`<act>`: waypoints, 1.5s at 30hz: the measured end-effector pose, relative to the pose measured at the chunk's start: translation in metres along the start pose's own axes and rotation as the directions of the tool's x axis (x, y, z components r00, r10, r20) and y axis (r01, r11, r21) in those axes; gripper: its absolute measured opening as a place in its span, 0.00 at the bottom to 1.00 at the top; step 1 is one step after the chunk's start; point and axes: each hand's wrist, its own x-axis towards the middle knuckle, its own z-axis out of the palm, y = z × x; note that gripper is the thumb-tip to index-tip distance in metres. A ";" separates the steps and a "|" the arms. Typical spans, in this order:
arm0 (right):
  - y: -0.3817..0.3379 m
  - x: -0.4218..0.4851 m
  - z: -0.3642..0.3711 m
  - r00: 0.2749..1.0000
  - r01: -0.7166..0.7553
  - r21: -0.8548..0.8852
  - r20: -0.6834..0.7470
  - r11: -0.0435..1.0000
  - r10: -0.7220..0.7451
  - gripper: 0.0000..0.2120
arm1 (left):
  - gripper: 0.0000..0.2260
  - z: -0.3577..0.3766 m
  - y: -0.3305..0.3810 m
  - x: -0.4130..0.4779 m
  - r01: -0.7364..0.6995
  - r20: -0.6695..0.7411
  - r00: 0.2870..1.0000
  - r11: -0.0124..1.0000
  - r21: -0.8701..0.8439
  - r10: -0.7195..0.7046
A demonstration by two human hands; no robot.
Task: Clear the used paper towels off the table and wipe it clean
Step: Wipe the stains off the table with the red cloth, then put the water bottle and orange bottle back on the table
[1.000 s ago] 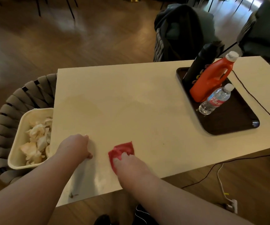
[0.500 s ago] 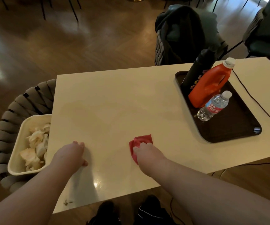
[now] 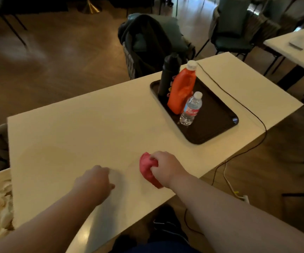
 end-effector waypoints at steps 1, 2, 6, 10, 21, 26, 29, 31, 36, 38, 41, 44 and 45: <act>0.011 -0.003 -0.010 0.999 -0.024 0.043 -0.036 0.999 0.026 0.19 | 0.21 -0.005 0.025 0.000 -0.093 -0.035 0.995 0.994 -0.057 0.091; 0.025 -0.005 -0.022 0.995 -0.050 0.076 -0.076 0.996 0.056 0.20 | 0.21 -0.010 0.050 0.002 -0.164 -0.059 0.986 0.981 -0.105 0.158; 0.084 -0.002 -0.078 0.946 -0.194 0.163 -0.229 0.967 0.228 0.17 | 0.17 -0.033 0.136 0.021 -0.277 -0.102 0.961 0.923 -0.267 0.259; 0.132 0.023 -0.136 0.874 -0.273 0.153 -0.374 0.950 0.311 0.17 | 0.09 -0.053 0.198 0.041 -0.272 -0.133 0.962 0.883 -0.383 0.239; 0.182 0.124 -0.193 0.860 -0.299 0.177 -0.376 0.938 0.345 0.20 | 0.18 -0.077 0.259 0.091 -0.179 -0.165 0.981 0.805 -0.566 0.102; 0.172 0.123 -0.186 0.893 -0.185 0.048 -0.408 0.982 0.188 0.22 | 0.24 -0.083 0.264 0.096 -0.141 -0.153 0.986 0.788 -0.600 0.060; 0.163 0.125 -0.186 0.920 -0.123 0.068 -0.367 0.990 0.139 0.27 | 0.28 -0.090 0.269 0.102 -0.166 -0.174 0.982 0.779 -0.605 0.075; 0.158 0.127 -0.185 0.940 -0.086 0.098 -0.321 0.992 0.113 0.30 | 0.30 -0.093 0.272 0.105 -0.188 -0.185 0.978 0.780 -0.597 0.094; 0.144 0.124 -0.176 0.970 0.016 0.185 -0.243 0.983 0.030 0.34 | 0.25 -0.095 0.271 0.109 -0.254 -0.212 0.965 0.752 -0.608 0.155; 0.138 0.124 -0.174 0.971 0.050 0.274 -0.238 0.961 0.018 0.29 | 0.23 -0.095 0.271 0.113 -0.264 -0.191 0.964 0.726 -0.635 0.184; 0.133 0.129 -0.170 0.967 0.074 0.370 -0.252 0.926 0.024 0.23 | 0.20 -0.093 0.270 0.122 -0.263 -0.170 0.964 0.654 -0.709 0.204; 0.131 0.135 -0.165 0.961 0.067 0.425 -0.269 0.903 0.056 0.25 | 0.18 -0.092 0.271 0.127 -0.281 -0.175 0.957 0.598 -0.751 0.231; 0.131 0.136 -0.165 0.960 0.065 0.436 -0.272 0.898 0.062 0.25 | 0.17 -0.093 0.272 0.128 -0.290 -0.180 0.954 0.582 -0.759 0.241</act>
